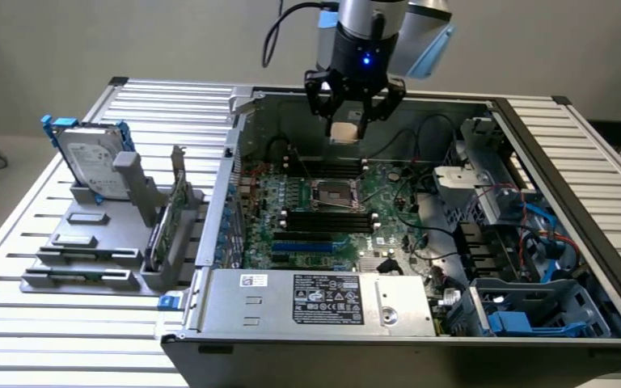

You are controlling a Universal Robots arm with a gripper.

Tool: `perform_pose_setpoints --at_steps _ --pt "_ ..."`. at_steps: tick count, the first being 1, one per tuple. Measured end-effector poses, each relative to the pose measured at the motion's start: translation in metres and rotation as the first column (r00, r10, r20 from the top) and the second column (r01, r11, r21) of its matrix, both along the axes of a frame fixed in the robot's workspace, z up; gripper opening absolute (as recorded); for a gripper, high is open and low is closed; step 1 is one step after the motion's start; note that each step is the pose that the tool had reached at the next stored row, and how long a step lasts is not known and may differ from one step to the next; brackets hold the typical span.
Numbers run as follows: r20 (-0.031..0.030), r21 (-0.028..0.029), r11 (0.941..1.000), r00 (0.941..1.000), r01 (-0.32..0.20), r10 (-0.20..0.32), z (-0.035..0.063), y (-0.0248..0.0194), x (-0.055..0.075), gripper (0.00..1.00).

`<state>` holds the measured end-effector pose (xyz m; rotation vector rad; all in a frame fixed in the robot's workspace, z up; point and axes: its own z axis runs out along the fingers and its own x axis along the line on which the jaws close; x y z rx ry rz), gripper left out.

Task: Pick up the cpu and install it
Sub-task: 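Place the cpu into insertion slot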

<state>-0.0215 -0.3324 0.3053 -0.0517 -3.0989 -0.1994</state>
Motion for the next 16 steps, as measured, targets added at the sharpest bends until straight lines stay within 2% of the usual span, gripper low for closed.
perform_pose_setpoints --at_steps 4,8,12,16 --pt "0.0000 0.0000 0.9973 0.9973 0.074 -0.074 -0.0002 0.0000 0.0000 0.55" --pt "0.0000 0.0000 0.9893 0.9893 0.146 -0.146 -0.0003 0.0000 0.0000 0.55" --pt "0.0000 0.0000 0.9762 0.9762 0.217 -0.217 -0.0005 0.0000 0.0000 0.55" --pt "0.0000 0.0001 0.9578 0.9578 0.287 -0.287 -0.0007 0.0000 0.0000 0.55"
